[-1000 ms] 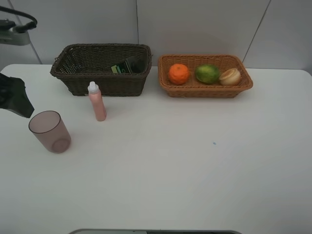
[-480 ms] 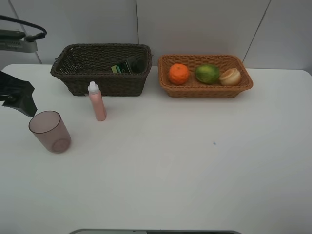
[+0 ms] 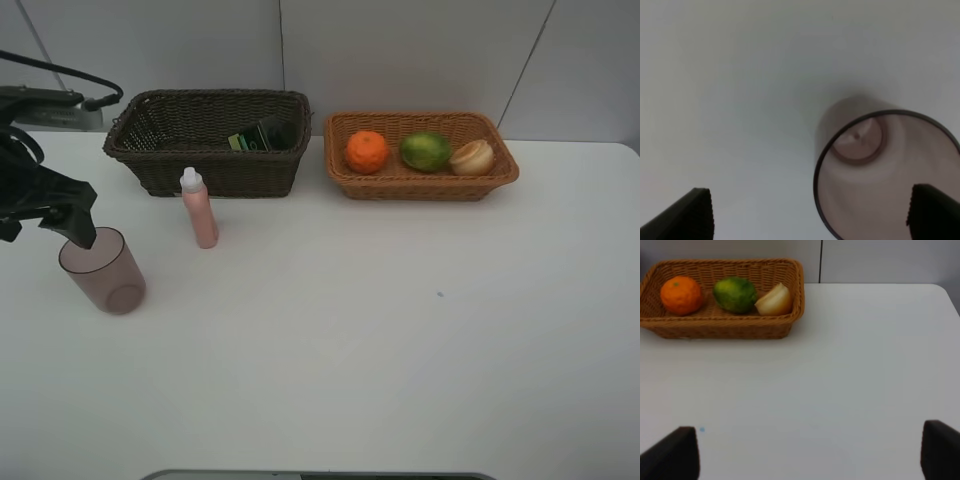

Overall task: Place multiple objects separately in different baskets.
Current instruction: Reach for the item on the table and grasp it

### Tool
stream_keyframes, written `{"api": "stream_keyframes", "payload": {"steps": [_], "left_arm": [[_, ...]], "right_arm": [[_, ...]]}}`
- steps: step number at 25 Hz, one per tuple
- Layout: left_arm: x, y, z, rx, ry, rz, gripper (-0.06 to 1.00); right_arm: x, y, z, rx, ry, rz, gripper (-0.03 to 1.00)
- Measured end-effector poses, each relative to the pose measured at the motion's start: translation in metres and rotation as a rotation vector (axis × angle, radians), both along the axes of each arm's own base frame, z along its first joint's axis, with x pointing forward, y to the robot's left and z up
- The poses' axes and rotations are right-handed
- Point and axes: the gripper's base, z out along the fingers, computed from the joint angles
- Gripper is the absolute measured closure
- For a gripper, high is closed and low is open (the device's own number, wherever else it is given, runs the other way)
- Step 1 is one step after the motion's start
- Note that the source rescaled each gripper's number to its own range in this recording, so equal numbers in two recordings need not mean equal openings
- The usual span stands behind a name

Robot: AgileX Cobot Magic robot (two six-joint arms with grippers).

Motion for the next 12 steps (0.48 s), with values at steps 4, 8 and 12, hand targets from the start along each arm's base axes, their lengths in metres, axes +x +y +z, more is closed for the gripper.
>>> {"api": "stream_keyframes", "payload": {"steps": [4,8,12], "left_arm": [[0.003,0.000,-0.009,0.001,0.011,0.000,-0.06],[0.003,0.000,-0.025,0.001,0.019,-0.001,-0.06],[0.003,0.000,-0.040,0.001,0.026,-0.002,-0.06]], "right_arm": [[0.000,0.000,0.000,0.000,0.000,0.000,0.10],[0.000,0.000,0.000,0.000,0.000,0.000,0.10],[0.000,0.000,0.000,0.000,0.000,0.000,0.10]]}}
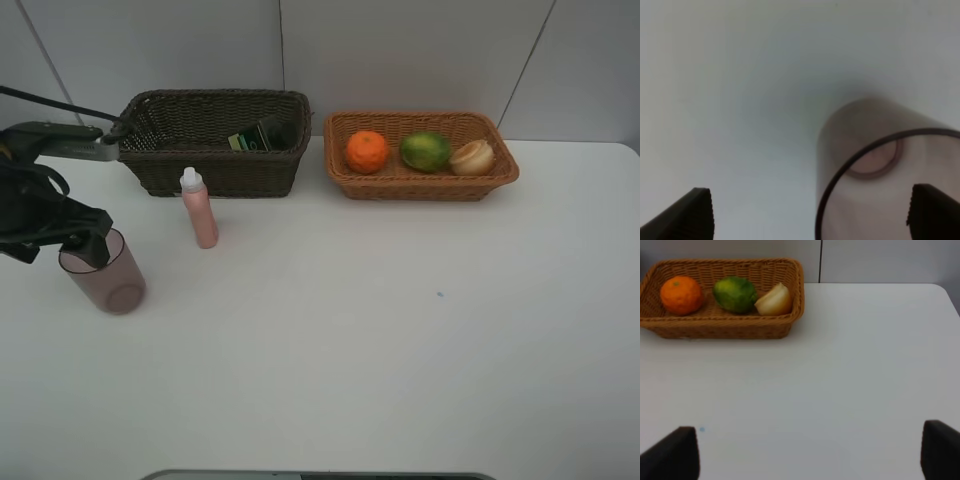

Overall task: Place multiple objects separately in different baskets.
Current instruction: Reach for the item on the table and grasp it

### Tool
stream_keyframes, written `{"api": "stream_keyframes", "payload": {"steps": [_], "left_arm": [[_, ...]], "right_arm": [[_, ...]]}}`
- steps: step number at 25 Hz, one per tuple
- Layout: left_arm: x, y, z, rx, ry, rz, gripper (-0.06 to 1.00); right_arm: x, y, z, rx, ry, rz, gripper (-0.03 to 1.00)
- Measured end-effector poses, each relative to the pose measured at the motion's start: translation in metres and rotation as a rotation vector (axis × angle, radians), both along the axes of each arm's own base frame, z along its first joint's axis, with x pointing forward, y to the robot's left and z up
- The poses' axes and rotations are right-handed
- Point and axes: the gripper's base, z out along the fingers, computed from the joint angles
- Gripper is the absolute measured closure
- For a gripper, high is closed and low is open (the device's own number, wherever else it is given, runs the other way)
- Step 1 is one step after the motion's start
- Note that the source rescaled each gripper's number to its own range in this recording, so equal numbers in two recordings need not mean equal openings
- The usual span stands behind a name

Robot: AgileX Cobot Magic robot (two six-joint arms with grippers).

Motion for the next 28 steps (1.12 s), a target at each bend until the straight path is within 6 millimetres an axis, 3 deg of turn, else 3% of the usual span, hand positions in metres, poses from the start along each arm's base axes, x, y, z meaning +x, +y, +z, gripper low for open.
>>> {"api": "stream_keyframes", "payload": {"steps": [11,17,19,21,26,28], "left_arm": [[0.009,-0.001,-0.036,0.002,0.035,-0.001,-0.06],[0.012,-0.001,-0.038,-0.002,0.002,-0.002,-0.05],[0.012,-0.001,-0.038,-0.002,0.002,-0.002,-0.01],[0.012,-0.001,-0.038,-0.003,0.003,0.003,0.13],[0.012,-0.001,-0.038,-0.004,0.003,0.009,0.90],[0.012,-0.001,-0.038,-0.004,0.004,0.010,0.94]], "right_arm": [[0.000,0.000,0.000,0.000,0.000,0.000,0.10],[0.000,0.000,0.000,0.000,0.000,0.000,0.10],[0.000,0.000,0.000,0.000,0.000,0.000,0.10],[0.000,0.000,0.000,0.000,0.000,0.000,0.10],[0.000,0.000,0.000,0.000,0.000,0.000,0.10],[0.000,0.000,0.000,0.000,0.000,0.000,0.10]]}}
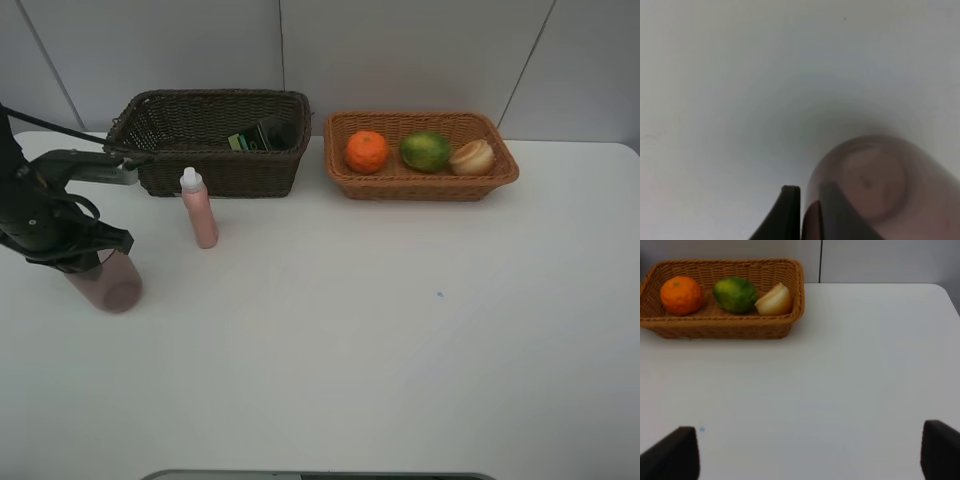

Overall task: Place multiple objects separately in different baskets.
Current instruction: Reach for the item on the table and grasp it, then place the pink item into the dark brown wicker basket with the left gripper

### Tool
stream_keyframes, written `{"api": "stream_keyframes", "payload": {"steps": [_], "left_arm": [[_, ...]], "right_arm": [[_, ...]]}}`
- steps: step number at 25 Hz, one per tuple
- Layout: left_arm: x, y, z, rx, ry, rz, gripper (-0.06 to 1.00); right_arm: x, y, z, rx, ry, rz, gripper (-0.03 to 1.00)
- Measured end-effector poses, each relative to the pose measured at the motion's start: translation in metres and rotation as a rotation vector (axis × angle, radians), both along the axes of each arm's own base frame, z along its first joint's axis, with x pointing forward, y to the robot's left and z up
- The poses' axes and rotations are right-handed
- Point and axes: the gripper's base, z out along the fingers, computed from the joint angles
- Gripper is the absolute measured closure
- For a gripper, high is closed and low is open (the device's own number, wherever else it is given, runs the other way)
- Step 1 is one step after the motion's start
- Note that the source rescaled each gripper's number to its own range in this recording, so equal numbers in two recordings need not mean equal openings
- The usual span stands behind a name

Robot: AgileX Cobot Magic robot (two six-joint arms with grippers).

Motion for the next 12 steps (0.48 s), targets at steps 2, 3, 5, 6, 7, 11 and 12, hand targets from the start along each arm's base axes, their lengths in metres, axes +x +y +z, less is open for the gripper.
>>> {"api": "stream_keyframes", "payload": {"steps": [2,3,5,6,7,11,12], "left_arm": [[0.0000,0.0000,0.0000,0.000,0.000,0.000,0.94],[0.0000,0.0000,0.0000,0.000,0.000,0.001,0.94],[0.0000,0.0000,0.0000,0.000,0.000,0.001,0.94],[0.0000,0.0000,0.0000,0.000,0.000,0.002,0.94],[0.0000,0.0000,0.0000,-0.001,0.000,0.003,0.94],[0.0000,0.0000,0.0000,-0.001,0.000,0.003,0.94],[0.0000,0.0000,0.0000,-0.001,0.000,0.003,0.94]], "right_arm": [[0.0000,0.0000,0.0000,0.000,0.000,0.000,0.10],[0.0000,0.0000,0.0000,0.000,0.000,0.000,0.10],[0.0000,0.0000,0.0000,0.000,0.000,0.000,0.10],[0.0000,0.0000,0.0000,0.000,0.000,0.000,0.10],[0.0000,0.0000,0.0000,0.000,0.000,0.000,0.10],[0.0000,0.0000,0.0000,0.000,0.000,0.000,0.10],[0.0000,0.0000,0.0000,0.000,0.000,0.000,0.10]]}}
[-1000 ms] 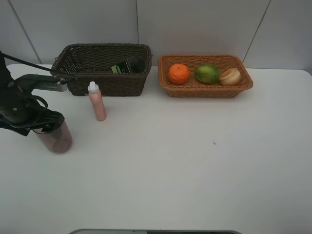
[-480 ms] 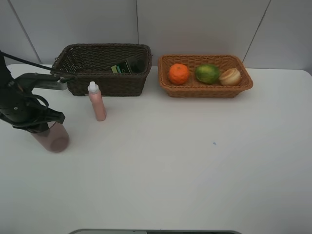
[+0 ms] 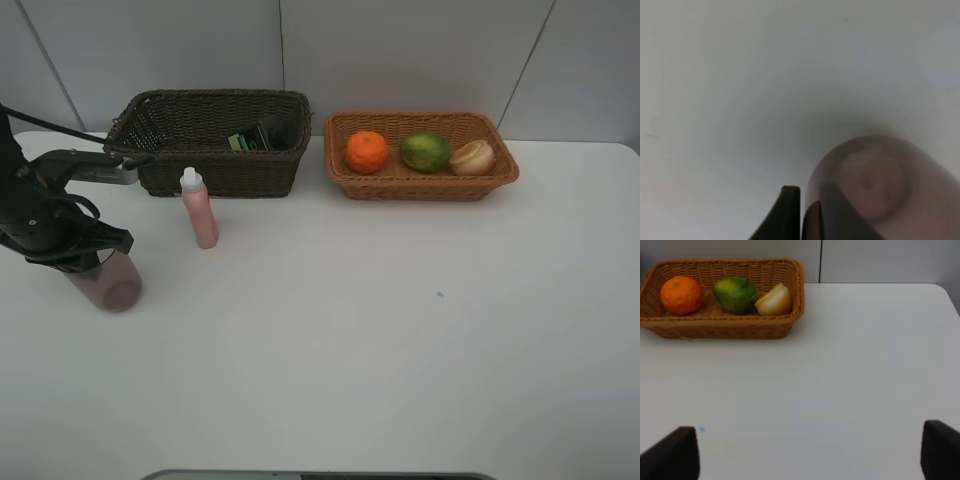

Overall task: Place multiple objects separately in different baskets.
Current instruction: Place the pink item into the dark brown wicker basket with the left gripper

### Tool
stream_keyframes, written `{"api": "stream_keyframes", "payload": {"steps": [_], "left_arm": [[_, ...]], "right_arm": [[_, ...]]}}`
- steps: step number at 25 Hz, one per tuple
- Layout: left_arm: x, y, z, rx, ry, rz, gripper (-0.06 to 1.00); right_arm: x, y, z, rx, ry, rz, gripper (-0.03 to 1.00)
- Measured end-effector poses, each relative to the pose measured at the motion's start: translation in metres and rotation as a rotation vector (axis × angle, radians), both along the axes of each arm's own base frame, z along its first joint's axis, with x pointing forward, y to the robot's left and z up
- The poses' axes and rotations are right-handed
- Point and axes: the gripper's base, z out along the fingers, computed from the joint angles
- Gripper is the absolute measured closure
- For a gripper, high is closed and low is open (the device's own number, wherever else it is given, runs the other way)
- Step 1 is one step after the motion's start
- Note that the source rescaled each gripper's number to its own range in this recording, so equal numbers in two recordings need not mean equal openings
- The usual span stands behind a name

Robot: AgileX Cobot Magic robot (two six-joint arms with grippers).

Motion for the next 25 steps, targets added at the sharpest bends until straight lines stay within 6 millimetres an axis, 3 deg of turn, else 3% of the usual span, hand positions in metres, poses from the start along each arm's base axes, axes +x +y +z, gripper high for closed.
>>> {"api": "stream_keyframes", "payload": {"steps": [7,11,20,25], "left_arm": [[0.000,0.000,0.002,0.002,-0.004,-0.002,0.94],[-0.002,0.000,0.016,-0.002,-0.040,0.002,0.94],[-0.017,0.002,0.077,-0.024,-0.177,0.041,0.94],[-0.012,0.002,0.117,-0.036,-0.239,0.068,0.94]], "right_arm": [[0.000,0.000,0.000,0.000,0.000,0.000,0.10],[0.000,0.000,0.000,0.000,0.000,0.000,0.10],[0.000,0.000,0.000,0.000,0.000,0.000,0.10],[0.000,0.000,0.000,0.000,0.000,0.000,0.10]]}}
